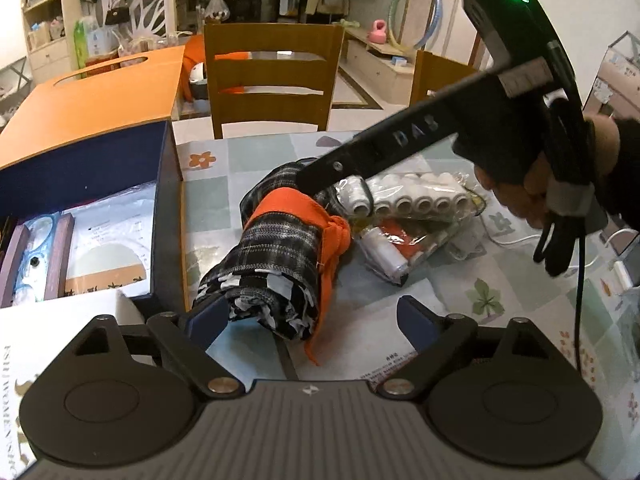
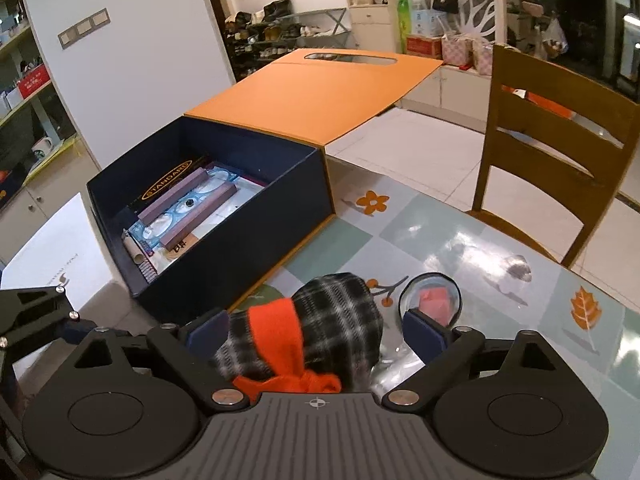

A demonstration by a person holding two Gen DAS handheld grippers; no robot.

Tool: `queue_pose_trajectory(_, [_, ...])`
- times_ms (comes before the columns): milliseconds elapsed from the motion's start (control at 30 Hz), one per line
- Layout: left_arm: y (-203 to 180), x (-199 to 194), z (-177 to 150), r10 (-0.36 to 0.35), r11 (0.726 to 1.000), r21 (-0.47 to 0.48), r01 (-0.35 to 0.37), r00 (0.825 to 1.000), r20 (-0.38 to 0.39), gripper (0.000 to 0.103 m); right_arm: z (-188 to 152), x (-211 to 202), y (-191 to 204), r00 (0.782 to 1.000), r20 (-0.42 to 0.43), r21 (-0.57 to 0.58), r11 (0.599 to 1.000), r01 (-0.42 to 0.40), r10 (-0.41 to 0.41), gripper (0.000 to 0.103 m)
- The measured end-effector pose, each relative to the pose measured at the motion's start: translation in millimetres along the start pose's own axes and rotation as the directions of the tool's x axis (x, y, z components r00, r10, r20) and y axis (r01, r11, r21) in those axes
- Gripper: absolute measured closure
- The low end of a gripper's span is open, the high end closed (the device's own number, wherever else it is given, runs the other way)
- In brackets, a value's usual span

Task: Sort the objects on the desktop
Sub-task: 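Lift the plaid umbrella with the left tool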

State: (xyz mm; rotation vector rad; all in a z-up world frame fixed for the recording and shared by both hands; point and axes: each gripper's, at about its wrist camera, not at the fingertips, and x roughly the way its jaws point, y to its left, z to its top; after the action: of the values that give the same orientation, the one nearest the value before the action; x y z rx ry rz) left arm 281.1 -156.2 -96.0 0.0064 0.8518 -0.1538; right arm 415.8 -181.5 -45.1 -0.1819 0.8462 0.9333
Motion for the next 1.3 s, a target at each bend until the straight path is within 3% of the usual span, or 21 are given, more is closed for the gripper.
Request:
queue_pose_trajectory(367, [8.0, 38.5, 1.8, -0.006, 0.999, -0.043, 0.004, 0.998, -0.064, 0.016, 0.6, 35.6, -22.0, 0.995, -0.068, -0.01, 0.997, -0.072, 0.071, 0.009])
queue_pose_trajectory(600, [17.3, 52.5, 0.7, 0.001, 0.998, -0.066, -0.006, 0.998, -0.07, 0.02, -1.8, 48.1, -38.2, 0.978, -0.07, 0.053, 0.98, -0.193, 0.196, 0.009])
queue_pose_trajectory(767, [21.3, 55.5, 0.2, 0.012, 0.997, -0.075, -0.017, 0.998, -0.064, 0.03, -6.7, 43.9, -33.8, 0.979, -0.057, 0.048, 0.98, -0.192, 0.195, 0.009])
queue_pose_trajectory(833, [22.9, 56.7, 0.1, 0.016, 0.997, -0.079, -0.021, 0.998, -0.062, 0.039, -8.6, 42.3, -32.1, 0.98, -0.051, 0.047, 0.98, -0.192, 0.194, 0.012])
queue_pose_trajectory(933, [25.3, 58.5, -0.2, 0.022, 0.996, -0.084, -0.027, 0.998, -0.059, 0.043, -11.6, 39.7, -29.4, 0.98, -0.043, 0.044, 0.98, -0.192, 0.193, 0.016])
queue_pose_trajectory(1300, [24.5, 53.8, 7.2, 0.021, 0.996, -0.085, -0.024, 0.999, -0.045, 0.046, -22.4, 30.5, -19.5, 0.982, -0.013, 0.034, 0.981, -0.19, 0.19, 0.023])
